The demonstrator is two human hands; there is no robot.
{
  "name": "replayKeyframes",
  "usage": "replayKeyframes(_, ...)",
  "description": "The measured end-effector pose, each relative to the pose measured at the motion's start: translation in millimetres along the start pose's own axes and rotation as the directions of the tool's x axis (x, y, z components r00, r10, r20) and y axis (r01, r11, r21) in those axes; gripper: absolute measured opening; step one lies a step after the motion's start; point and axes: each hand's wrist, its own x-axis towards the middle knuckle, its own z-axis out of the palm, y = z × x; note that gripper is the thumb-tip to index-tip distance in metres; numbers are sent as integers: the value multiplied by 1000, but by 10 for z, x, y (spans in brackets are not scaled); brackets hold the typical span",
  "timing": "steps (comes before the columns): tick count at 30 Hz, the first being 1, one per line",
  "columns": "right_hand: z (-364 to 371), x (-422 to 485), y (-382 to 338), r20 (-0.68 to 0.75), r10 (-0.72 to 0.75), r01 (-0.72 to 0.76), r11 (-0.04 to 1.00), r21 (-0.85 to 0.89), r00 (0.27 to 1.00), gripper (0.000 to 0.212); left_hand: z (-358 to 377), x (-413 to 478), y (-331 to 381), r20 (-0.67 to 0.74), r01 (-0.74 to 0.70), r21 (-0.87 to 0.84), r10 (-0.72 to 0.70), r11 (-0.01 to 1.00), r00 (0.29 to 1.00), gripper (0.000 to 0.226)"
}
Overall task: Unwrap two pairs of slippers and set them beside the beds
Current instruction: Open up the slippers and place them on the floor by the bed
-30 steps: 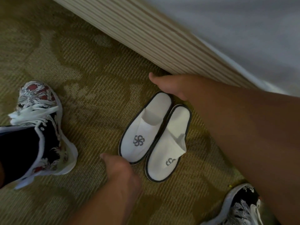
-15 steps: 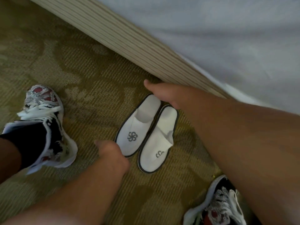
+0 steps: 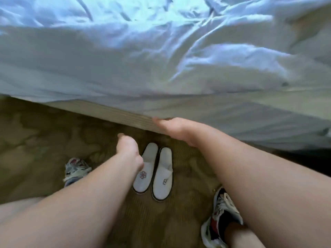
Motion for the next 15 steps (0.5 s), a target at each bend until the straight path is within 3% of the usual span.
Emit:
replayKeyframes(2, -158, -367, -88, -36, -39, 38, 999, -30, 999, 81, -24, -370, 176, 105, -78, -33, 81, 996, 991, 63)
replayKeyframes(5, -409, -922, -156, -136, -151, 151, 988, -12, 979, 70, -25, -948, 426, 193, -268, 49, 255, 962, 948, 71)
replayKeyframes(7, -534, -1318, -153, -210, -179, 194, 979, 56, 961, 66, -67, -1313, 528, 262, -439, 124, 397, 890, 879, 74)
replayKeyframes(10, -740, -1848, -120, -320, -198, 258, 953, 158, 927, 66, -114, -1881, 639, 393, -675, 207, 572, 708, 720, 69)
replayKeyframes(12, -863, -2197, -85, -397, -197, 293, 935, 198, 896, 66, -165, -2240, 654, 486, -760, 236, 604, 605, 632, 67)
replayKeyframes(15, -1004, -2701, 3, -516, -202, 357, 908, 220, 832, 63, -248, -2748, 675, 539, -820, 180, 642, 544, 545, 69)
